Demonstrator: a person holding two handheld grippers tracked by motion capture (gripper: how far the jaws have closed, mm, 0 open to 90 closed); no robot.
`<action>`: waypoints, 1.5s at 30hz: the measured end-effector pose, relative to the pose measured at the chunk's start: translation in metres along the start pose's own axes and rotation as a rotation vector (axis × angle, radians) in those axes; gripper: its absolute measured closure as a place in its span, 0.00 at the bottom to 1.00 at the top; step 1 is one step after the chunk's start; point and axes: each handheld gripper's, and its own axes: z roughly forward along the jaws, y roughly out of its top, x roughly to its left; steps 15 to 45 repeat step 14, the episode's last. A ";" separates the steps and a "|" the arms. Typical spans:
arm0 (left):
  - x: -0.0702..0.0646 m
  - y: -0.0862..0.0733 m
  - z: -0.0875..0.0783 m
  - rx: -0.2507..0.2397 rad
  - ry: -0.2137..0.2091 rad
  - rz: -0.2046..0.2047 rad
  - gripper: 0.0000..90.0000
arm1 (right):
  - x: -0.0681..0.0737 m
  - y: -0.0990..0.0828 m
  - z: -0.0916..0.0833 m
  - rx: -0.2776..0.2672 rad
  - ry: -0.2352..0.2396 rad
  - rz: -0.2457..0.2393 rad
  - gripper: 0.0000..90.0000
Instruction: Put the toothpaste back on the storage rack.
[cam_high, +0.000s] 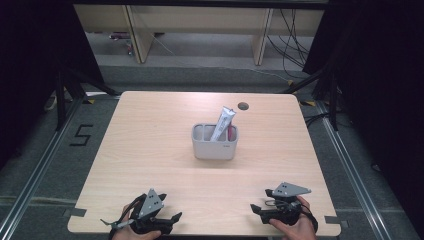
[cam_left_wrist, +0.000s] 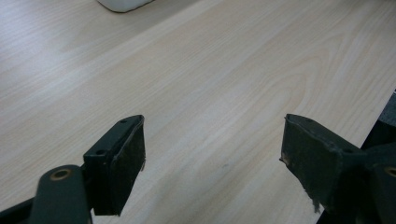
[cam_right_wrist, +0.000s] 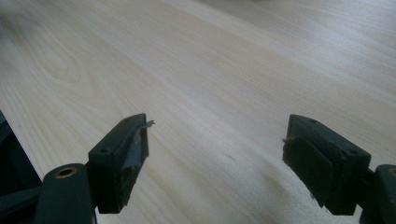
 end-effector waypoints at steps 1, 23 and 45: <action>0.000 0.000 0.000 0.007 0.006 0.008 0.24 | 0.000 0.000 0.000 0.004 0.004 0.007 0.25; 0.001 -0.002 0.003 0.022 -0.003 0.012 0.23 | 0.002 0.000 -0.001 0.005 -0.013 0.012 0.25; 0.001 -0.002 0.003 0.022 -0.003 0.012 0.23 | 0.002 0.000 -0.001 0.005 -0.013 0.012 0.25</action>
